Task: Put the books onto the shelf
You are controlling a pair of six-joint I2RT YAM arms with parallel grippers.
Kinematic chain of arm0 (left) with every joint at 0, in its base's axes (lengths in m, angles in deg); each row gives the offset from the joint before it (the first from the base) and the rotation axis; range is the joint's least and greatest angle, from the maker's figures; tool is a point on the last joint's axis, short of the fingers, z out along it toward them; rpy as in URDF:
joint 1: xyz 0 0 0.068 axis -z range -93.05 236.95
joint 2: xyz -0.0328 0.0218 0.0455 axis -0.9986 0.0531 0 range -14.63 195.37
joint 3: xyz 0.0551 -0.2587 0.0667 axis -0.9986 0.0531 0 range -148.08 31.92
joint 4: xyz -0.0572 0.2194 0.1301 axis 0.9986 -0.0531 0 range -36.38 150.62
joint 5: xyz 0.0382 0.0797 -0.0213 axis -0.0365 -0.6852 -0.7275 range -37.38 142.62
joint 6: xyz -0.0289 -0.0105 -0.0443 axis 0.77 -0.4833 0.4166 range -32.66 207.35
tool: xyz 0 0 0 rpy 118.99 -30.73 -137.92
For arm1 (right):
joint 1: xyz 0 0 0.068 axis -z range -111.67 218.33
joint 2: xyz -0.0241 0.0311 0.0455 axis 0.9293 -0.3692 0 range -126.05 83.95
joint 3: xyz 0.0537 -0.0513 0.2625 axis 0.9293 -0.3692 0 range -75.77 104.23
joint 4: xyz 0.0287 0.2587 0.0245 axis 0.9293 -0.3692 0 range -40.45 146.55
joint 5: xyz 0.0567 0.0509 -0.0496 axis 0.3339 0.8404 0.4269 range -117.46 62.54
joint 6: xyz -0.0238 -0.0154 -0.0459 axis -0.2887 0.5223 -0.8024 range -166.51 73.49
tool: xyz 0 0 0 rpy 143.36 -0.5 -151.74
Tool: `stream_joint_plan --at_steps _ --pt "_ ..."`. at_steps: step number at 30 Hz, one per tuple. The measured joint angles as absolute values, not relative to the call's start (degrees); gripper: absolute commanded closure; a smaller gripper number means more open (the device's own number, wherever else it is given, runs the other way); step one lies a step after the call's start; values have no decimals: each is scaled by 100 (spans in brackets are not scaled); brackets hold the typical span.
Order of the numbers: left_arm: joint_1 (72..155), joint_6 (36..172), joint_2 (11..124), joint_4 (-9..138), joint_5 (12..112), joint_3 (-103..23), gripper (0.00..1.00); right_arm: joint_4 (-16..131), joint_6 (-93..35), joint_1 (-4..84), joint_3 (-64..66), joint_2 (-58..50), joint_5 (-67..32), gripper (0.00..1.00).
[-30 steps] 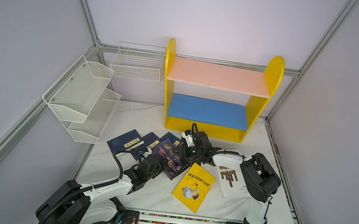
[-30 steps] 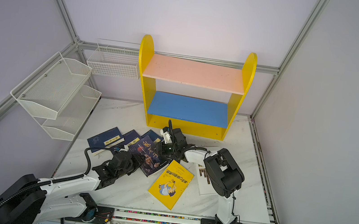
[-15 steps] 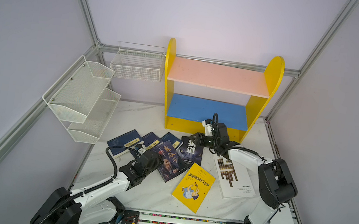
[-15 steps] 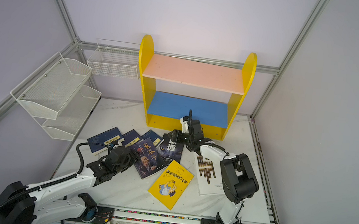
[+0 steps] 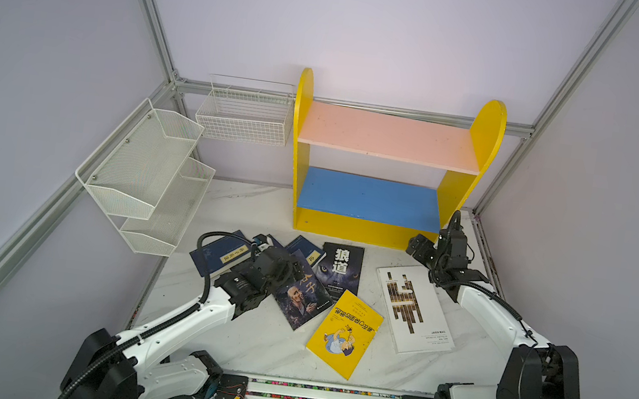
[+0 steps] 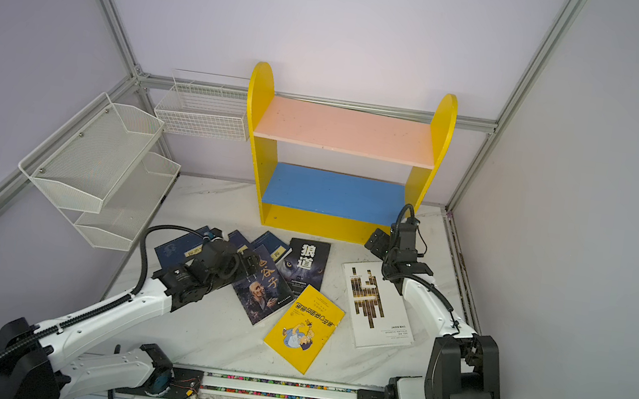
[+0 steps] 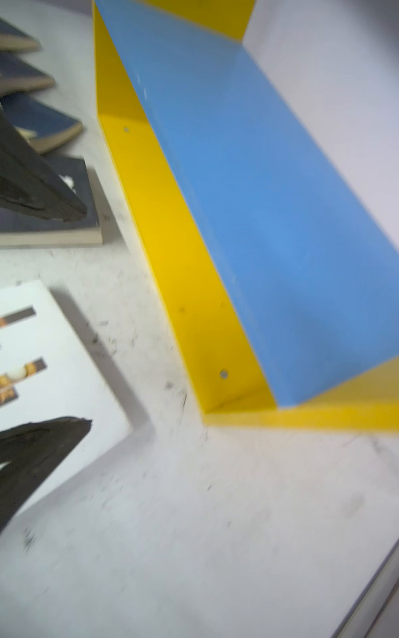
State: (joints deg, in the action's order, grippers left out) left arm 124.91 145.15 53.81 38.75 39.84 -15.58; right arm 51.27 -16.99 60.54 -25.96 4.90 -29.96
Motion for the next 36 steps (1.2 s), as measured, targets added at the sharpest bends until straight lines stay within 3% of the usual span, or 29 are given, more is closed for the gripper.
stream_joint_plan --at_steps 8,17,28,36 --pt "13726 14272 7606 4660 4732 -2977 0 4889 -1479 6869 -3189 543 -2848 7" --pt "14067 14386 9514 5285 5532 -4260 0 4858 -1516 7070 -3569 543 -2116 7" --pt "14097 14991 10686 5827 5849 -4994 0 4946 -1636 7088 -4164 569 -1447 7" --pt "14062 15122 10846 6047 6015 -5147 1 5000 -1730 7134 -4192 569 -1222 10"
